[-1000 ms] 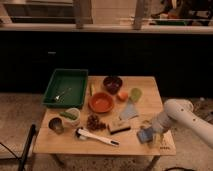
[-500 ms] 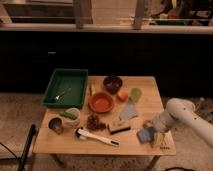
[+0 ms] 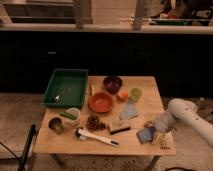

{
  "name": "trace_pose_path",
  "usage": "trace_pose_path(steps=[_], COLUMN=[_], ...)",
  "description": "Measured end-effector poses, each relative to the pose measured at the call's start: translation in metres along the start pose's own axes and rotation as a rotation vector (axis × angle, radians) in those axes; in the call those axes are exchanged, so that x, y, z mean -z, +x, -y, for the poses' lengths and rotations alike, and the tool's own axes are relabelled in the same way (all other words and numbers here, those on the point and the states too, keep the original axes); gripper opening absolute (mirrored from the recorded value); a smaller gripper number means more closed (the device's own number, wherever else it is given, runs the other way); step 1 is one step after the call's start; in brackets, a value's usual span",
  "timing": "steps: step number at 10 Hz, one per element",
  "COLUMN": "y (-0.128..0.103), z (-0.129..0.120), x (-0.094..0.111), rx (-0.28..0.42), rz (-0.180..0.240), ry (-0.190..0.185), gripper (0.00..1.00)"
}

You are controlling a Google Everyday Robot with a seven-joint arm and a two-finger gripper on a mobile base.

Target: Place sponge in red bowl

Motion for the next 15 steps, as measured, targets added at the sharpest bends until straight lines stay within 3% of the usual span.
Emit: trace_pose_path(steps=[3, 5, 8, 15], y=[0.001, 0.001, 0.001, -0.001], z=[0.000, 0.000, -0.001, 0.007], x=[0.003, 0.003, 0.003, 0.042], rx=[0.003, 0.003, 0.003, 0.015], rz=[-0.004, -0.004, -0.005, -0.024], ry=[0.002, 0.001, 0.000, 0.083], gripper=[0.13, 0.00, 0.00, 0.00])
